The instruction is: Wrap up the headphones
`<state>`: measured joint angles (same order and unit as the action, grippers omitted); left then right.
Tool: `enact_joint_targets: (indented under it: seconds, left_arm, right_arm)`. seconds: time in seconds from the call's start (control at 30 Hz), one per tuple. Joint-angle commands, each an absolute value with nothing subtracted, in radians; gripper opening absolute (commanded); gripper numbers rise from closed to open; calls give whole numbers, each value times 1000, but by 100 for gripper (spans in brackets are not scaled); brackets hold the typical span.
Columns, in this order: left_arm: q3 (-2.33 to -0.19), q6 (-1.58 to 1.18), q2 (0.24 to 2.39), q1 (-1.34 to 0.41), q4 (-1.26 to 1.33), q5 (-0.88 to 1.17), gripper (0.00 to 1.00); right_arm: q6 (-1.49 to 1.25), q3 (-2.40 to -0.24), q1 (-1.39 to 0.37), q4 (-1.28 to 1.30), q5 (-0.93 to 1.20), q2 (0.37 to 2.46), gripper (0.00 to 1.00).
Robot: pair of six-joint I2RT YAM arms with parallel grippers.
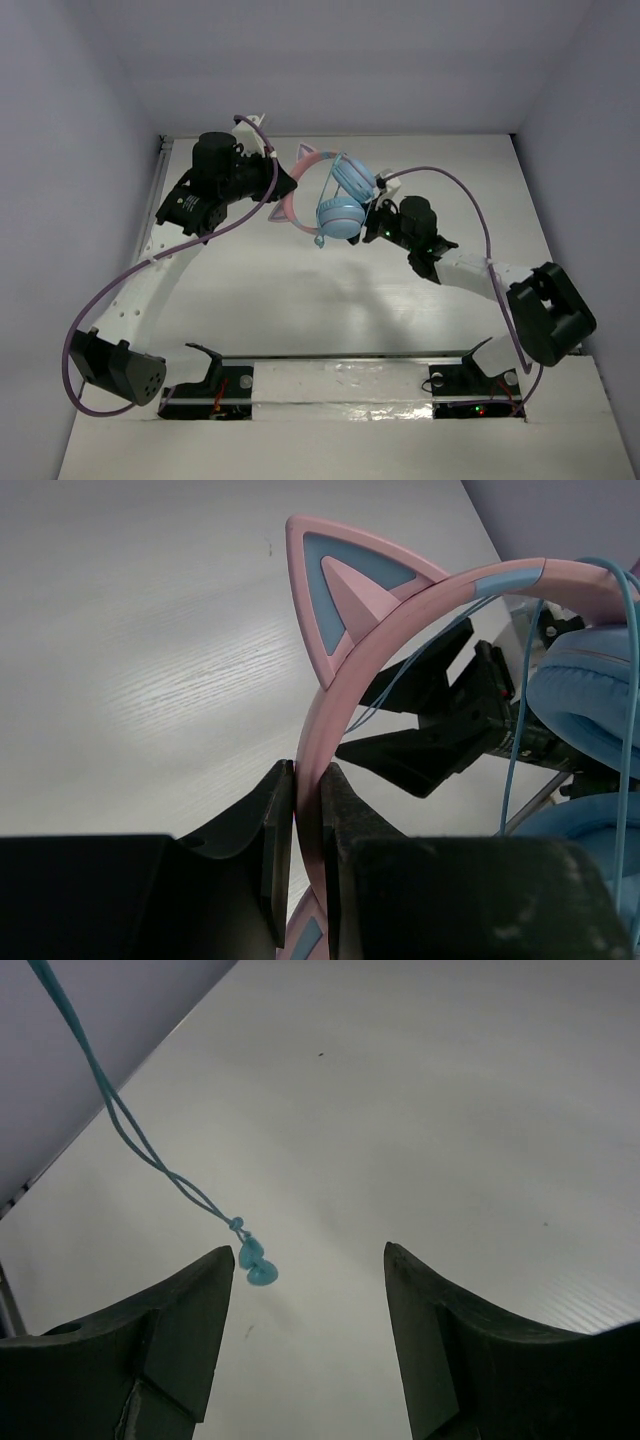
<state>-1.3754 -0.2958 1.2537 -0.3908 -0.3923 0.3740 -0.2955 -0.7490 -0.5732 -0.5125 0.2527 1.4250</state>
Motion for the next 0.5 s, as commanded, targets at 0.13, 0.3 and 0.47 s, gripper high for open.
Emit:
enact_joint_targets:
  seconds: [0.13, 0.3, 0.47]
  left_arm:
    - [-1447, -307, 1223, -387, -345, 400, 0]
    - [-1442, -316, 1213, -387, -334, 428, 0]
    - [-1437, -324, 1207, -387, -328, 422, 0]
  right_arm:
    - [-423, -747, -581, -816, 500, 1535, 69]
    - [-416, -814, -581, -857, 511, 1614, 67]
    - [-411, -857, -581, -861, 489, 1680, 36]
